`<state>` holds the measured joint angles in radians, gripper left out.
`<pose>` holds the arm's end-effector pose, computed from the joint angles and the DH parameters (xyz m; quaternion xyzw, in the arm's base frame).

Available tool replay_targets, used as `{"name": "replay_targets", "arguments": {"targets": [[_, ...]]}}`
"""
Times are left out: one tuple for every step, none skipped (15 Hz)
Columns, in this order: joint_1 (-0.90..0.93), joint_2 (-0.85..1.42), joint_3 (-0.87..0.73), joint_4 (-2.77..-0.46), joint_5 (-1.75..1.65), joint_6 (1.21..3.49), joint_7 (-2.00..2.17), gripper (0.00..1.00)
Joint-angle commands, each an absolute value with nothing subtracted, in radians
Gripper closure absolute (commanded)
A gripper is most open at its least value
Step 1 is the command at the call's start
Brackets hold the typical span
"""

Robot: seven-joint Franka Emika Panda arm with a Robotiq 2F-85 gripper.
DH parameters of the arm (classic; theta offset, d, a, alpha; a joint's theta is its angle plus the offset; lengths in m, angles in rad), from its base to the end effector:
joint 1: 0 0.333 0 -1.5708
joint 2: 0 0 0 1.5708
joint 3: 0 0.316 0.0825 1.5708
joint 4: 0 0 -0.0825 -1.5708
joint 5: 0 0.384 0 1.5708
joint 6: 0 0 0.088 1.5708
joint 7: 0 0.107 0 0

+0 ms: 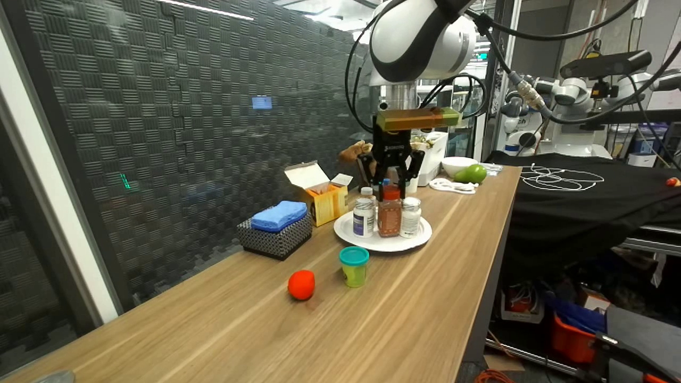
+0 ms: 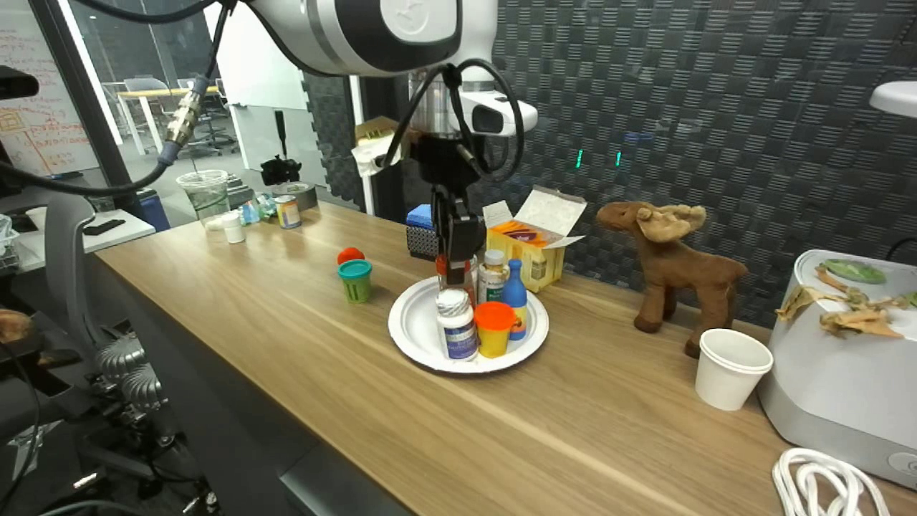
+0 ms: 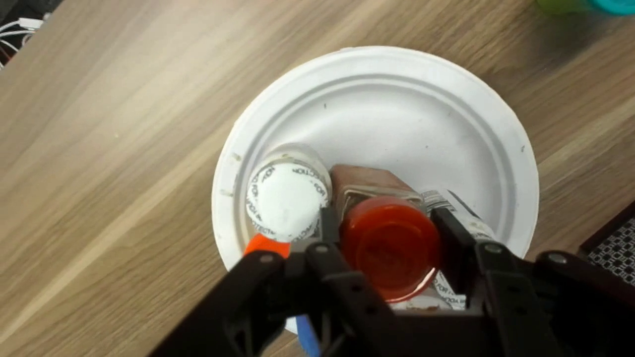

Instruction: Pick up all the objects surrounding the white plate and arrange them on the plate

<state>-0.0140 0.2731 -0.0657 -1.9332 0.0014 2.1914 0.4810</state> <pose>0.6073 -0.0467 0.3455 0.9611 -0.2760 -0.0054 0.0096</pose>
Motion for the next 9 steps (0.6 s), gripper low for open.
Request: {"name": "replay_targets", "arguments": {"targets": [[0.003,0.301,-0.088,-1.873,-0.025,2.17,0.528,0.76],[0.002,0.305,-0.088,-1.868,-0.02,2.171,0.526,0.76],[0.0,0.308,-0.088,-1.865,-0.013,2.173,0.521,0.76],[0.0,0.31,-0.088,-1.861,-0.01,2.174,0.52,0.76],[0.0,0.314,-0.089,-1.855,-0.01,2.172,0.521,0.76],[0.0,0.317,-0.089,-1.852,-0.01,2.171,0.52,0.76],[-0.001,0.314,-0.088,-1.854,-0.008,2.169,0.514,0.71],[-0.001,0.309,-0.087,-1.857,-0.007,2.167,0.507,0.26],[-0.001,0.3,-0.087,-1.865,-0.007,2.171,0.505,0.25]]}}
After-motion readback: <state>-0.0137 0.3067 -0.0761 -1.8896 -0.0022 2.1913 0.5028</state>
